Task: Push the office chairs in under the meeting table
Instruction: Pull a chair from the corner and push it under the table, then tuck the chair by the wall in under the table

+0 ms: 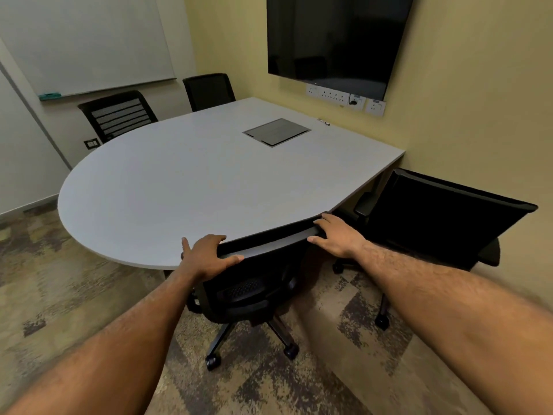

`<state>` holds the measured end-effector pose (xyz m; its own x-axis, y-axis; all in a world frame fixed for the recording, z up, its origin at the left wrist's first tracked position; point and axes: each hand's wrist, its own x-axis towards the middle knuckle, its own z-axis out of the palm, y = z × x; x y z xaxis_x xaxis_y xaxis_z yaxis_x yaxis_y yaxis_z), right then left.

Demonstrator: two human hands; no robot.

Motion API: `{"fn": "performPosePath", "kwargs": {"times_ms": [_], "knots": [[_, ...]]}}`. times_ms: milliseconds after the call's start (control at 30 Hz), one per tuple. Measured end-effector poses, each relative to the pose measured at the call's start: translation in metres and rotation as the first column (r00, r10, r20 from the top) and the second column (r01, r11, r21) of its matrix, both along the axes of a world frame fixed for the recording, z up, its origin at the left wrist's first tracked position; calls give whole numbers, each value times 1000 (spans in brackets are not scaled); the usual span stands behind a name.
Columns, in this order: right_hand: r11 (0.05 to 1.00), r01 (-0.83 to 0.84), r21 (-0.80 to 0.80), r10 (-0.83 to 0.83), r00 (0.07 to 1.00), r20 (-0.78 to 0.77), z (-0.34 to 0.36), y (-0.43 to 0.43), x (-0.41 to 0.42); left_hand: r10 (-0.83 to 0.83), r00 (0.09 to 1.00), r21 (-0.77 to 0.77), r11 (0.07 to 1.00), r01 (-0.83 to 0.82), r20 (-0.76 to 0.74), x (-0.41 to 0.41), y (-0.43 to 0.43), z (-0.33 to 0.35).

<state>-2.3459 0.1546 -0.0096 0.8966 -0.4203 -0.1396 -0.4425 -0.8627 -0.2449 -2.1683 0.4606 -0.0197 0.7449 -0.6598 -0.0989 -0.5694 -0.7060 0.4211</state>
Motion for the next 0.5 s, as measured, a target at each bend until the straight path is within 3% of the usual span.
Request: {"fn": "performPosePath", "kwargs": {"times_ms": [167, 500], "knots": [[1000, 15, 6, -15, 1000, 26, -3, -17, -26, -126, 991, -99, 988, 121, -40, -18, -50, 7], [983, 174, 60, -177, 983, 38, -17, -115, -120, -319, 945, 17, 948, 319, 73, -60, -182, 9]]}}
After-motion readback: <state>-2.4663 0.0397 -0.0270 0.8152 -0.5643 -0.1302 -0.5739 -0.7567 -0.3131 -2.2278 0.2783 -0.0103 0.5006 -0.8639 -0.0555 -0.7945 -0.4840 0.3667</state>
